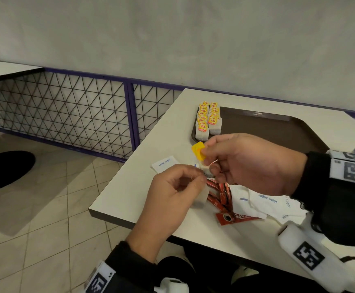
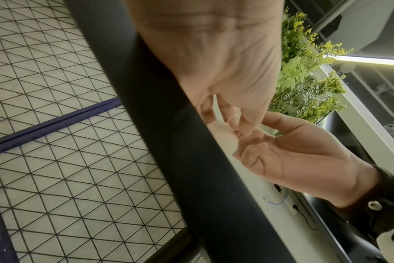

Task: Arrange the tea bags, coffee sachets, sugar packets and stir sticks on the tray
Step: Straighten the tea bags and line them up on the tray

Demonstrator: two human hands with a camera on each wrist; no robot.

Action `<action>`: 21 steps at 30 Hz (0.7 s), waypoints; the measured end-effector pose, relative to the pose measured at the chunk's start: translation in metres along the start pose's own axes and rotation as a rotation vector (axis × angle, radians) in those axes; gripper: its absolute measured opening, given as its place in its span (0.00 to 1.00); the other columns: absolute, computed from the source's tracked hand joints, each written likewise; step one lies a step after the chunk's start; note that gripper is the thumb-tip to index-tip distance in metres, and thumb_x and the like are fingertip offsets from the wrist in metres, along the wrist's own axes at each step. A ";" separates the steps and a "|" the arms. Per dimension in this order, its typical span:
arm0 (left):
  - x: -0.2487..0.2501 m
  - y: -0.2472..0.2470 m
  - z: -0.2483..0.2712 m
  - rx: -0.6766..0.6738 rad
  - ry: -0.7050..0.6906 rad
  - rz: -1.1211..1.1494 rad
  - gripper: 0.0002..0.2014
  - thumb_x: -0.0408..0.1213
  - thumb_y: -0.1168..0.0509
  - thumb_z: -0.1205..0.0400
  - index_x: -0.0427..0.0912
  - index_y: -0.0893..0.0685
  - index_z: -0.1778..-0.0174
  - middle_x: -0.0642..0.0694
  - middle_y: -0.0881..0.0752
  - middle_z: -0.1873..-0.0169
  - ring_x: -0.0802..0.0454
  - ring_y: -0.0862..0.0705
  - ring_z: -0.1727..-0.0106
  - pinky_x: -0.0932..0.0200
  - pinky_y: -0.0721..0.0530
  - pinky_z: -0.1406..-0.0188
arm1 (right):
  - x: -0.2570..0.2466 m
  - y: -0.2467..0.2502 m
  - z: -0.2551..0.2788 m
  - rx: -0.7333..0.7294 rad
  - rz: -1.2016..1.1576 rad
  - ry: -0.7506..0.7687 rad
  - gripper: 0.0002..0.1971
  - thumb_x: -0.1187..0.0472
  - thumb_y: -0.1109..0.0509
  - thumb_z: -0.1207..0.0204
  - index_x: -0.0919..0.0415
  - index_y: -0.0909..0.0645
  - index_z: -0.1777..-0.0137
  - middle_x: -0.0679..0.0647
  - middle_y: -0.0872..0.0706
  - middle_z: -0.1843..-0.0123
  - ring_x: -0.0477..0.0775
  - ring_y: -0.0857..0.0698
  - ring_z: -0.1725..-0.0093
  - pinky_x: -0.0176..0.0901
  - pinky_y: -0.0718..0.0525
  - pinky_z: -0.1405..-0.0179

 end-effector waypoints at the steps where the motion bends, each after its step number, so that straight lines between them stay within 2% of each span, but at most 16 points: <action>1: 0.000 -0.003 0.001 -0.028 0.019 0.007 0.03 0.35 0.26 0.18 0.45 0.09 0.50 0.49 0.08 0.54 0.47 0.10 0.51 0.53 0.12 0.52 | -0.002 0.001 0.001 -0.007 -0.038 -0.013 0.01 0.63 0.32 0.17 0.60 0.19 0.49 0.58 0.17 0.56 0.51 0.20 0.67 0.42 0.21 0.66; 4: 0.001 -0.012 0.002 -0.098 0.066 0.021 0.11 0.33 0.24 0.20 0.48 0.12 0.44 0.49 0.07 0.54 0.51 0.09 0.50 0.58 0.11 0.53 | -0.009 0.005 0.004 -0.033 -0.182 -0.030 0.05 0.63 0.38 0.15 0.61 0.22 0.52 0.62 0.13 0.52 0.56 0.16 0.65 0.44 0.19 0.68; 7: -0.001 -0.015 0.002 -0.137 0.106 -0.016 0.18 0.26 0.25 0.21 0.52 0.15 0.42 0.50 0.07 0.56 0.53 0.09 0.52 0.56 0.11 0.53 | -0.020 0.016 0.004 0.012 -0.217 0.026 0.11 0.63 0.41 0.14 0.63 0.20 0.55 0.63 0.10 0.51 0.57 0.13 0.62 0.45 0.15 0.64; 9: -0.002 -0.014 0.003 -0.131 0.103 -0.016 0.16 0.25 0.27 0.21 0.50 0.12 0.45 0.52 0.06 0.56 0.56 0.09 0.53 0.57 0.09 0.53 | -0.027 0.026 0.003 0.068 -0.231 0.079 0.11 0.63 0.41 0.13 0.65 0.19 0.52 0.62 0.09 0.52 0.55 0.12 0.62 0.44 0.12 0.64; 13: -0.002 -0.007 0.003 -0.089 0.089 0.002 0.05 0.29 0.27 0.19 0.43 0.08 0.51 0.49 0.05 0.57 0.53 0.08 0.50 0.57 0.11 0.46 | -0.036 0.050 0.000 0.212 -0.246 0.161 0.05 0.66 0.37 0.14 0.66 0.21 0.48 0.64 0.11 0.53 0.54 0.12 0.65 0.41 0.11 0.67; 15: -0.001 -0.003 0.002 -0.056 0.070 0.028 0.05 0.32 0.25 0.21 0.45 0.06 0.52 0.48 0.06 0.55 0.51 0.08 0.48 0.53 0.11 0.43 | -0.037 0.062 -0.002 0.269 -0.204 0.178 0.01 0.68 0.34 0.15 0.65 0.21 0.46 0.65 0.10 0.53 0.55 0.11 0.65 0.42 0.11 0.68; 17: 0.002 0.001 0.004 -0.016 0.051 0.082 0.07 0.37 0.24 0.25 0.46 0.05 0.53 0.46 0.06 0.53 0.47 0.08 0.46 0.49 0.10 0.44 | -0.034 0.071 -0.004 0.311 -0.115 0.178 0.02 0.69 0.32 0.16 0.65 0.21 0.46 0.65 0.10 0.55 0.56 0.11 0.64 0.43 0.11 0.67; 19: 0.007 0.005 0.005 0.034 0.052 0.162 0.09 0.39 0.24 0.29 0.47 0.05 0.54 0.46 0.06 0.54 0.47 0.08 0.48 0.56 0.09 0.51 | -0.029 0.080 -0.008 0.367 0.032 0.175 0.03 0.69 0.29 0.17 0.65 0.20 0.46 0.66 0.10 0.56 0.56 0.12 0.64 0.45 0.11 0.65; 21: 0.020 0.008 0.005 0.062 0.025 0.234 0.12 0.36 0.24 0.32 0.47 0.06 0.53 0.48 0.05 0.56 0.54 0.07 0.53 0.64 0.11 0.58 | -0.023 0.085 -0.011 0.393 0.180 0.177 0.03 0.69 0.27 0.19 0.66 0.18 0.47 0.68 0.09 0.56 0.57 0.11 0.65 0.48 0.12 0.64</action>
Point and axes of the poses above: each hand's wrist, its own z-axis away from the middle knuckle, its own y-axis out of the back of the hand, x = y × z, the point moved 9 cm from there along -z, towards the middle knuckle
